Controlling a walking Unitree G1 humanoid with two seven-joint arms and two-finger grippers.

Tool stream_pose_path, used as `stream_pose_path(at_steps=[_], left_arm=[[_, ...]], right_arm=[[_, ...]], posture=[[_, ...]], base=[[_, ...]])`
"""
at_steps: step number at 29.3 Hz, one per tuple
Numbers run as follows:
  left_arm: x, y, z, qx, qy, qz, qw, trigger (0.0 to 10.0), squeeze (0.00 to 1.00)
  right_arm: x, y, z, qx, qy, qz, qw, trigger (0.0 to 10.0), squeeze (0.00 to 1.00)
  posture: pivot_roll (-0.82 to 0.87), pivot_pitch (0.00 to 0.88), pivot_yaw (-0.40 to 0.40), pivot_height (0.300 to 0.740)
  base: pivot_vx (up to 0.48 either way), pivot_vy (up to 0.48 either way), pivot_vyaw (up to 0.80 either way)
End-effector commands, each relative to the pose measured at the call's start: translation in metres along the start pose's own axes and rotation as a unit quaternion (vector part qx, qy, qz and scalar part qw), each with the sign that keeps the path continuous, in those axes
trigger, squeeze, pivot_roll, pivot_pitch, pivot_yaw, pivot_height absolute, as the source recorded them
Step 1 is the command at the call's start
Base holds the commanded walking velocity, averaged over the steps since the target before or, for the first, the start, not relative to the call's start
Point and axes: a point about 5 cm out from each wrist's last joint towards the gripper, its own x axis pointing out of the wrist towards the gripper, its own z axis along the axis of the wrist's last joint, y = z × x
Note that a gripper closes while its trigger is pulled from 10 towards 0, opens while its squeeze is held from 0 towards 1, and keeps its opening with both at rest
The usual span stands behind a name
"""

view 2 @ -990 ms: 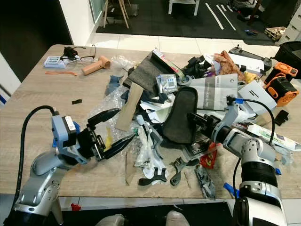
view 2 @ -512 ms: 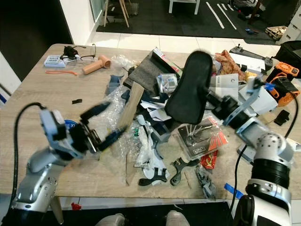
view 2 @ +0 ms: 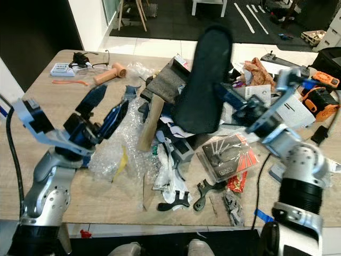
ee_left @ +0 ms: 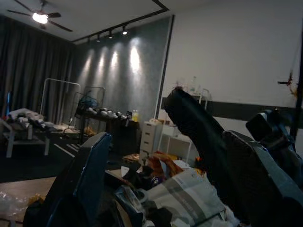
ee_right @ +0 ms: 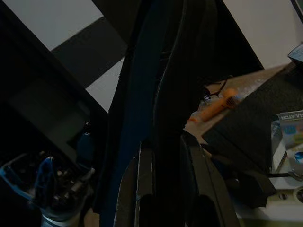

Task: Picking trash to rubbish bin

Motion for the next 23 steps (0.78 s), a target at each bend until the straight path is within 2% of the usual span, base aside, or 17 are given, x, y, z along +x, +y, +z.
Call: stream_pose_path(at_steps=[1, 3, 4, 10, 23], left_arm=[[-0.002, 0.003, 0.001, -0.004, -0.004, 0.015, 1.0, 10.0, 0.0], [-0.004, 0.007, -0.001, -0.001, 0.002, 0.033, 0.999, 10.0, 0.0], [-0.004, 0.01, -0.003, -0.004, 0.007, 0.044, 0.999, 10.0, 0.0], [-0.004, 0.019, -0.01, -0.011, 0.033, 0.094, 0.995, 10.0, 0.0], [-0.005, 0.021, -0.009, -0.008, 0.031, 0.106, 0.994, 10.0, 0.0]], right_arm=[[0.003, 0.003, 0.007, -0.015, -0.015, 0.002, 1.0, 0.0, 0.0], [0.006, 0.001, 0.004, -0.025, -0.009, -0.011, 1.0, 0.0, 0.0], [0.007, 0.001, 0.001, -0.028, -0.006, -0.016, 0.999, 10.0, 0.0], [0.011, 0.006, -0.005, -0.043, -0.004, -0.006, 0.999, 10.0, 0.0], [0.019, 0.012, -0.015, -0.05, -0.001, 0.015, 0.999, 10.0, 0.0]], posture=[[-0.03, 0.0, -0.038, 0.74], [-0.03, 0.0, -0.042, 0.74], [-0.02, 0.0, -0.04, 0.74], [-0.02, 0.0, -0.045, 0.74], [-0.02, 0.0, -0.054, 0.74]], base=[[0.0, 0.0, 0.0], [0.0, 0.0, 0.0], [0.0, 0.0, 0.0], [0.0, 0.0, 0.0], [0.0, 0.0, 0.0]])
